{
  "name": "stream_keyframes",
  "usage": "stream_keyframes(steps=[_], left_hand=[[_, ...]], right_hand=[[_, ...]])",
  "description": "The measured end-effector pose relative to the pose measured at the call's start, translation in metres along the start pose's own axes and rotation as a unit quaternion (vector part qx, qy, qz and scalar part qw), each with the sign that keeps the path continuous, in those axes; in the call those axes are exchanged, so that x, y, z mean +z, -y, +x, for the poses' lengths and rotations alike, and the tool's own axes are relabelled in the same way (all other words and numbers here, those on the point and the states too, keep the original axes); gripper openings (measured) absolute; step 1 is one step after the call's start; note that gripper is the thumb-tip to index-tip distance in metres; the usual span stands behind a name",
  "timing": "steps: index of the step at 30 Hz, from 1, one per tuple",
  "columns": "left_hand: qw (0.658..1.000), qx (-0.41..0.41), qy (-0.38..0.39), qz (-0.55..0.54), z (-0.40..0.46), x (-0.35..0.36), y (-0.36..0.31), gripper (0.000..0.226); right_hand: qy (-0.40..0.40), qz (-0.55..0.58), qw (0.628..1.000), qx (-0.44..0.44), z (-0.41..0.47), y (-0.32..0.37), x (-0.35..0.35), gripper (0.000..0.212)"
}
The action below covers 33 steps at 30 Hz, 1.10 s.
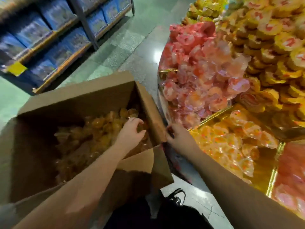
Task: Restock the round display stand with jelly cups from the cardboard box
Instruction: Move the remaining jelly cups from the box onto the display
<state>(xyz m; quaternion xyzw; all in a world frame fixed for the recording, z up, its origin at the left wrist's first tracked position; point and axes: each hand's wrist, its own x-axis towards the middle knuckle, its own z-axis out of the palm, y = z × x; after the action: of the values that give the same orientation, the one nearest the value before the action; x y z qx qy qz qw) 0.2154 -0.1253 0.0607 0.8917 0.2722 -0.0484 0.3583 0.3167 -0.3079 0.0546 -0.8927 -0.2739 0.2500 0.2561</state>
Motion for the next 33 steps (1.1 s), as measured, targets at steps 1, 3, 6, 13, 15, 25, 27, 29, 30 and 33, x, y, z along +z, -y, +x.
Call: stream_keyframes(steps=[1,3,6,13,15,25,27,29,30,33], left_hand=[[1.000,-0.029,-0.006,-0.005,-0.005,-0.011,0.022,0.034],[0.996,-0.090,-0.015,-0.022,-0.016,-0.029,0.063,0.038],[0.983,-0.176,-0.019,-0.057,-0.027,-0.045,0.130,0.039],[0.929,-0.356,0.052,-0.084,-0.036,-0.046,0.255,0.037],[0.912,-0.391,0.087,-0.089,-0.032,-0.043,0.278,0.039],[0.823,-0.481,0.268,-0.142,0.004,-0.022,0.332,0.032],[0.810,-0.483,0.297,-0.149,0.009,-0.015,0.336,0.040],[0.805,-0.479,0.318,-0.147,0.014,-0.005,0.341,0.047],[0.804,-0.475,0.327,-0.147,0.015,0.000,0.343,0.046],[0.809,-0.461,0.332,-0.152,0.021,0.016,0.350,0.033]], right_hand=[[0.029,-0.011,0.999,-0.018,0.009,0.016,0.015,0.017],[0.080,-0.029,0.995,-0.055,0.024,0.044,0.041,0.020],[0.141,-0.045,0.988,-0.033,0.045,0.075,0.077,0.022],[0.290,-0.162,0.937,0.106,0.100,0.089,0.157,0.039],[0.322,-0.171,0.920,0.141,0.108,0.095,0.173,0.039],[0.394,-0.143,0.870,0.259,0.130,0.126,0.276,0.035],[0.398,-0.140,0.865,0.272,0.131,0.129,0.294,0.035],[0.404,-0.136,0.862,0.274,0.133,0.134,0.311,0.034],[0.412,-0.138,0.859,0.270,0.135,0.136,0.317,0.035],[0.435,-0.145,0.853,0.250,0.140,0.140,0.331,0.035]])
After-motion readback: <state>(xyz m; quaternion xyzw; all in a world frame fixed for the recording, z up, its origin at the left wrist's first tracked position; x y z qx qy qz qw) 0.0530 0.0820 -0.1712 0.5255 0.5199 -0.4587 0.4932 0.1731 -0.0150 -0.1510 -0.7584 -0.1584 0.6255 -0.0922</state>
